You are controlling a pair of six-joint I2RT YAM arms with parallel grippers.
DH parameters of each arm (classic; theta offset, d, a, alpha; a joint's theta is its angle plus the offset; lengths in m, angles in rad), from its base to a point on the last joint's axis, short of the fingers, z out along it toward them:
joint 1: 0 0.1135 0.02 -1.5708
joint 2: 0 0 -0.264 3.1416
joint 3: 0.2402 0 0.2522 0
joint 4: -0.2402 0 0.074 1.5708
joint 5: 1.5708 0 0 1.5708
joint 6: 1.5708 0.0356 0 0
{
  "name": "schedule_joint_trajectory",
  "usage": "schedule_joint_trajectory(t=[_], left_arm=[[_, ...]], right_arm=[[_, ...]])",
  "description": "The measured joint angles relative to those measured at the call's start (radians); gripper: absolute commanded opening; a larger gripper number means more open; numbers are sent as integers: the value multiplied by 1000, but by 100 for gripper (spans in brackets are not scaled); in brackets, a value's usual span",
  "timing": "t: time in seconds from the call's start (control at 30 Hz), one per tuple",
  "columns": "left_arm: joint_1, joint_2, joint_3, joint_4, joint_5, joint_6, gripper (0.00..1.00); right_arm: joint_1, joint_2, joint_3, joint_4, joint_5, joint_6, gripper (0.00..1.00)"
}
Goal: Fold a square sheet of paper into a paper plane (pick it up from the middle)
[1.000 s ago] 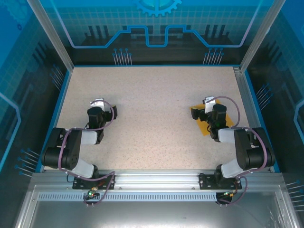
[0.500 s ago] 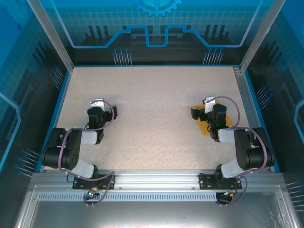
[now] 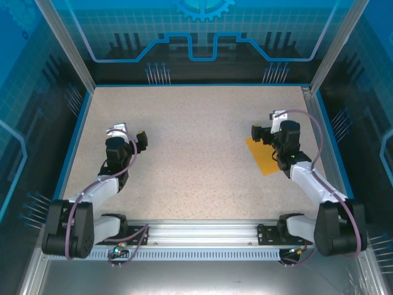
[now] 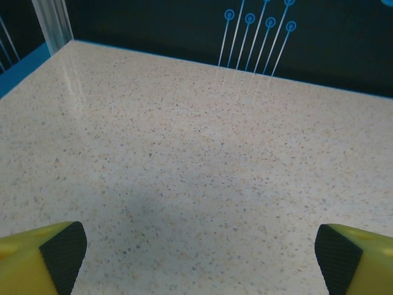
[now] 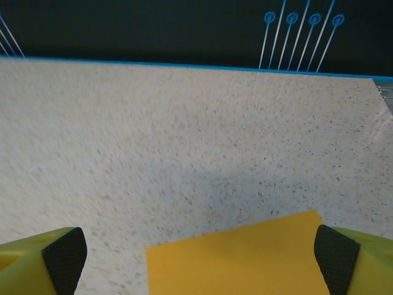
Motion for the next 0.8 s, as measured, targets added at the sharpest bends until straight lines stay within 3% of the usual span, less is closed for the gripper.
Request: schedule_joint_trajectory(t=[0.27, 0.4, 0.6, 0.8], left_arm=[[4, -91, 169, -354, 19, -256, 99], [21, -67, 213, -457, 166, -342, 99], [2, -15, 216, -453, 432, -441, 99], [-100, 93, 274, -457, 536, -450, 99]], right_arm=[[-23, 1, 172, -400, -37, 277, 99], [-26, 85, 178, -489, -137, 351, 99], [5, 191, 212, -559, -211, 418, 96], [23, 285, 282, -580, -235, 442, 93]])
